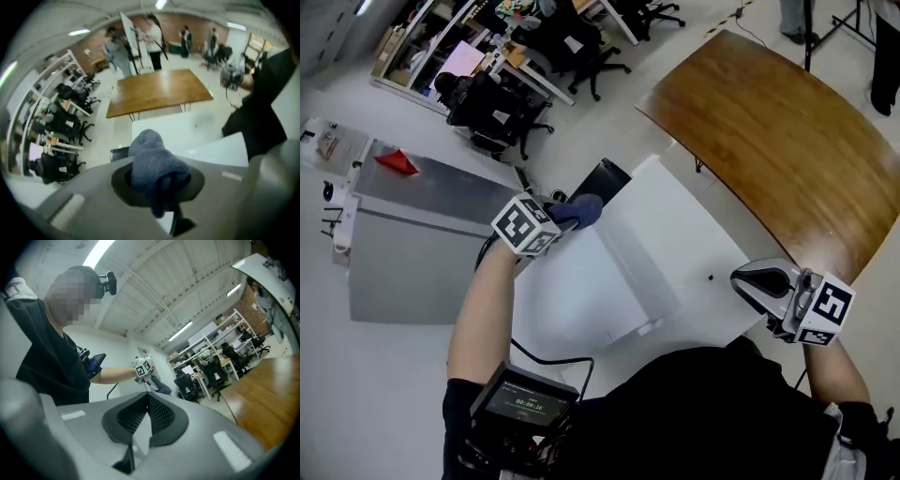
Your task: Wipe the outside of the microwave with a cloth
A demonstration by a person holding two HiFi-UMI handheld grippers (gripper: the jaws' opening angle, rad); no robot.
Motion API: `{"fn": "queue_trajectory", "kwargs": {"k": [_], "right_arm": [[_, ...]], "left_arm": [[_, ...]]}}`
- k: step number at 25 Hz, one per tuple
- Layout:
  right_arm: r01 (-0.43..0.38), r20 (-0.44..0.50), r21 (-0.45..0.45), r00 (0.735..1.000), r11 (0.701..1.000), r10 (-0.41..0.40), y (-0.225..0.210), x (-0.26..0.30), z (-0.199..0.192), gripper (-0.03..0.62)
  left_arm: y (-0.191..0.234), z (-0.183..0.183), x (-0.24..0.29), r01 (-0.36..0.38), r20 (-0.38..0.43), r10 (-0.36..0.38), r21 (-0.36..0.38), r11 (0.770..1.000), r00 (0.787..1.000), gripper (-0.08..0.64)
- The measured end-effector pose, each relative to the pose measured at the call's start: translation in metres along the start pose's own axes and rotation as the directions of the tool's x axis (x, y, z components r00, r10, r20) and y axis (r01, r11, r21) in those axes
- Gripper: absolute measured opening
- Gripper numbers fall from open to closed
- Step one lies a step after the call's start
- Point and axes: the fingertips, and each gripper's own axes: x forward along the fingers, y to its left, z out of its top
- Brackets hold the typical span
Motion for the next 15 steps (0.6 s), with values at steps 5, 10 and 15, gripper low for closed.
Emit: {"fn": "queue_trajectory", "kwargs": {"k": [5,10,15], "right_arm": [[0.108,0.02,0.079,0.994,0.991,-0.11,-0.022,-0.045,-0.017,0.005],[0.163,0.021,0.118,0.986,0.98,-0.167,-0.043,-0.067,-0.031,0.005],[0.242,-0.008,0.155,0.97,0.958,-0.244,-0.056,-0.086,-0.05,0.005]], "left_arm": [[-0.02,0.007,0.055,0.262,-0.343,-0.213,0.103,0.96,0.915,0.054],[-0.042,-0.005,0.119,0.408,-0.631,-0.219,0.17,0.897,0.744,0.054],[-0.042,-0.033,0.188,0.446,-0.77,-0.167,0.166,0.88,0.616,0.054]]}}
